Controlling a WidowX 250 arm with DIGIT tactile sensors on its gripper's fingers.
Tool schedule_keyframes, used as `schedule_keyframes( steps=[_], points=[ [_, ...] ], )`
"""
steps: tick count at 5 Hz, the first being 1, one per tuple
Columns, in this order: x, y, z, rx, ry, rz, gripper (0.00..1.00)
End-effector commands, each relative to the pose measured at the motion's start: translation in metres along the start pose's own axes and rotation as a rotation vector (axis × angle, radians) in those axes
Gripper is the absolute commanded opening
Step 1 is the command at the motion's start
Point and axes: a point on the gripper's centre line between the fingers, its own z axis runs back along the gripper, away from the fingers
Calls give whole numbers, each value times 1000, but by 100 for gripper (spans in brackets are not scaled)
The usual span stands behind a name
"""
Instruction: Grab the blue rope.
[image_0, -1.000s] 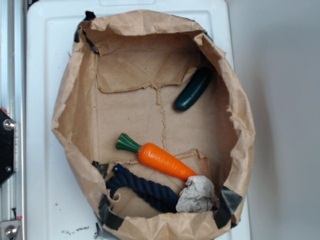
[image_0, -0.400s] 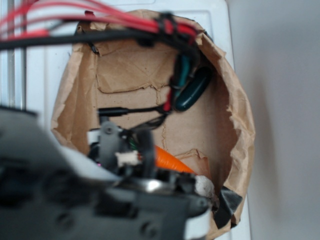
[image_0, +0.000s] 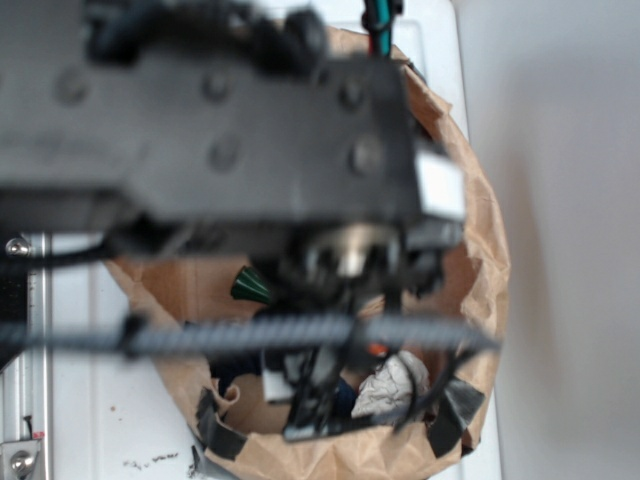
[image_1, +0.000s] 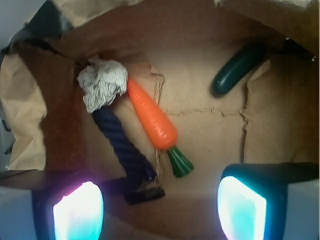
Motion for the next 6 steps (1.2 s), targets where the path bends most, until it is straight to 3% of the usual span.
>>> schedule_keyframes(
  steps=[1, 2, 3, 4, 5, 6],
  points=[
    [4, -18, -39, 31, -30, -67, 100],
    [-7, -36, -59, 65, -5, -113, 100],
    [-22, -55, -70, 47, 27, -169, 100],
    [-26, -68, -74, -13, 71, -192, 100],
    [-29, -79, -89, -53, 152, -203, 100],
    [-30, -79, -101, -117, 216, -200, 100]
  ],
)
